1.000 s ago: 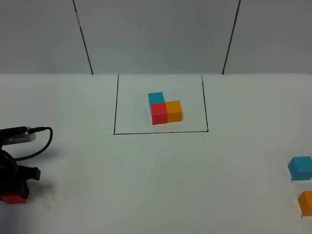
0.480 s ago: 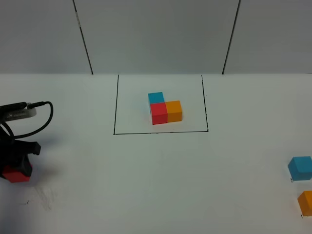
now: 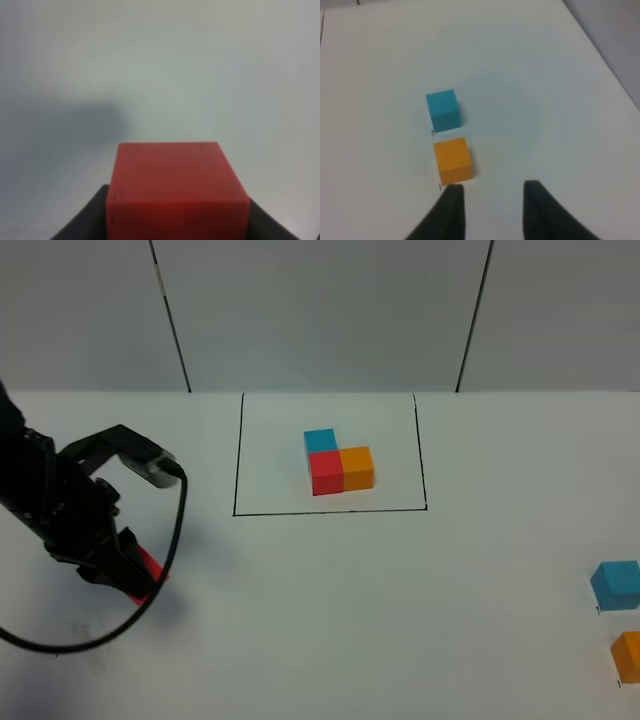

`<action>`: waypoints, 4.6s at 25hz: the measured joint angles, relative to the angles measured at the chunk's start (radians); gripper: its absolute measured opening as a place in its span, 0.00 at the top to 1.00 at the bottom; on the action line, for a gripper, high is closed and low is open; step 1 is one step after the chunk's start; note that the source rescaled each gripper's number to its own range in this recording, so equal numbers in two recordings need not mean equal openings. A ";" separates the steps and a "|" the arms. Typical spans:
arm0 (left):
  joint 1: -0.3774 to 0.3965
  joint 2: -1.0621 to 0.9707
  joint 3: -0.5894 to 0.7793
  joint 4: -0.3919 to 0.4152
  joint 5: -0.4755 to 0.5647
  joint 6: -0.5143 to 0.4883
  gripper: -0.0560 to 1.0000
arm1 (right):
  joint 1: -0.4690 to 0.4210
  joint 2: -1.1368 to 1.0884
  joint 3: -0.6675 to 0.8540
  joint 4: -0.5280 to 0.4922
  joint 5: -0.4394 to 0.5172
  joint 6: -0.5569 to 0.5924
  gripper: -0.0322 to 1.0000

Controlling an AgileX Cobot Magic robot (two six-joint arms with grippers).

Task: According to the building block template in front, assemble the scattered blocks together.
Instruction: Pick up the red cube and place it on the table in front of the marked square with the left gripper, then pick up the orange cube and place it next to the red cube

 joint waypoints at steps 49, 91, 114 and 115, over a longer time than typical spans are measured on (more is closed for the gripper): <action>-0.562 0.295 -0.185 0.363 -0.214 -0.054 0.94 | 0.000 0.000 0.000 0.000 0.000 0.000 0.97; -0.562 0.322 -0.197 0.350 -0.187 -0.062 0.09 | 0.000 0.000 0.000 0.000 0.000 0.000 0.97; -0.558 -0.103 -0.424 0.774 0.161 -0.886 0.00 | 0.000 0.000 0.000 0.000 0.000 0.000 0.97; -0.552 -0.127 -0.424 0.836 0.161 -0.959 0.00 | 0.000 0.000 0.000 0.000 0.000 0.000 0.97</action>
